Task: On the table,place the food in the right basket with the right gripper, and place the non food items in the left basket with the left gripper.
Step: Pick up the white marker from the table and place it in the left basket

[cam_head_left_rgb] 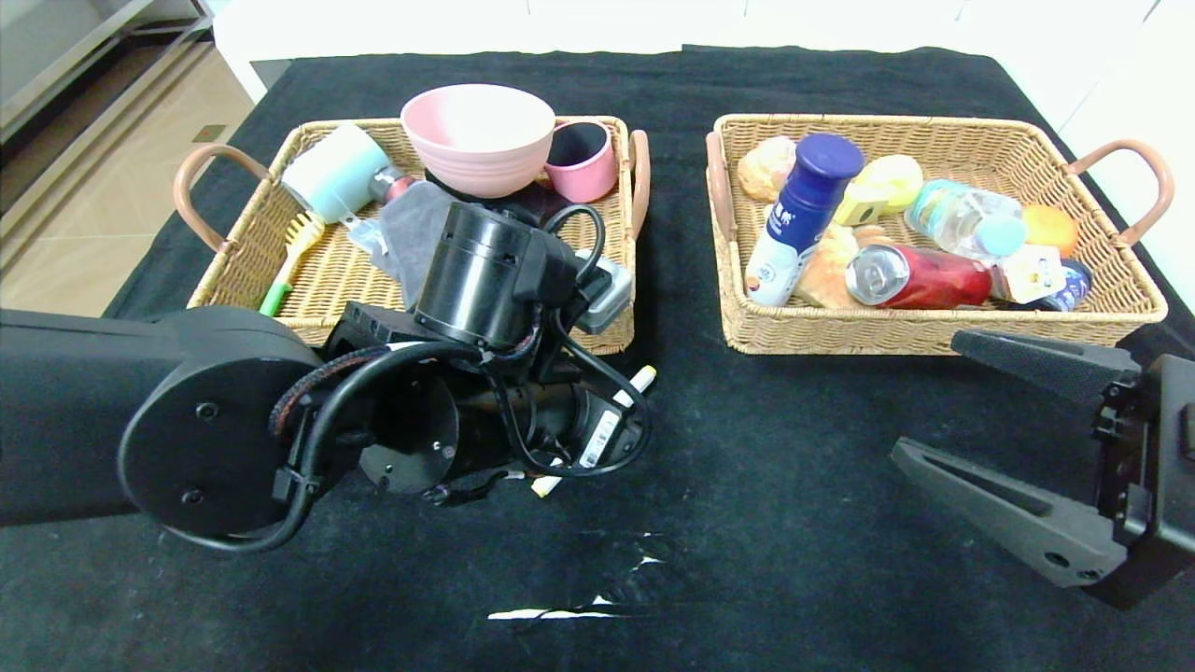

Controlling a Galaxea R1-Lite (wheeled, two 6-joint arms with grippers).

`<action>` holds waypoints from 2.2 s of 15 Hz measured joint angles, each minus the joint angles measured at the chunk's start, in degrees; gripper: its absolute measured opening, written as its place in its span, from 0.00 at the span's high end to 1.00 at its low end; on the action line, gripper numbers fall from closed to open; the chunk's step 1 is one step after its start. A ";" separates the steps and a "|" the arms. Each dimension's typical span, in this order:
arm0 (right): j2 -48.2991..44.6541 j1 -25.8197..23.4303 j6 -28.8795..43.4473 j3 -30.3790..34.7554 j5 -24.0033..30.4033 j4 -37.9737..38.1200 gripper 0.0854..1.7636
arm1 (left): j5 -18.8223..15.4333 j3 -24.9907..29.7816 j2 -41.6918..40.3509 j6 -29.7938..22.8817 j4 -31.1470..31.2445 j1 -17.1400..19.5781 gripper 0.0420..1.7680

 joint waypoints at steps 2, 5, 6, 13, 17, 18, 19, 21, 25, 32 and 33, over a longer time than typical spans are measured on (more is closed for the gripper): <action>-0.04 0.10 -0.63 0.17 -0.05 0.13 0.03 | 0.24 0.77 0.82 0.02 -1.43 0.00 0.03; -0.11 0.11 -0.67 0.16 -0.05 0.06 0.03 | 1.72 0.94 2.08 -1.07 -1.62 0.04 0.03; -0.28 0.24 -0.76 0.17 -0.05 0.13 0.03 | 2.07 0.85 2.54 -1.33 -1.65 0.06 0.03; -0.72 0.51 -0.80 0.30 -0.02 0.28 0.03 | 1.96 0.88 3.46 -1.44 -1.76 0.28 0.38; -0.30 0.51 -0.78 0.38 -0.05 0.35 0.03 | 1.99 0.99 3.47 -1.29 -1.72 0.30 0.60; -0.22 0.51 -0.78 0.38 -0.02 0.35 0.03 | 1.96 0.99 3.52 -1.32 -1.67 0.30 0.82; -0.17 0.51 -0.78 0.39 -0.05 0.38 0.03 | 1.99 0.99 3.61 -1.33 -1.72 0.30 0.89; -0.04 0.51 -0.80 0.39 -0.05 0.39 0.03 | 1.99 1.02 3.80 -1.33 -1.76 0.30 0.87; 0.27 0.51 -0.78 0.41 -0.05 0.41 0.03 | 1.94 1.11 3.88 -1.33 -1.76 0.28 0.87; 0.44 0.43 -0.80 0.46 -0.05 0.39 0.03 | 2.01 1.05 3.52 -1.38 -1.50 0.06 0.87; 0.46 0.32 -0.78 0.44 -0.05 0.39 0.03 | 2.04 1.05 3.15 -1.49 -1.34 0.06 0.87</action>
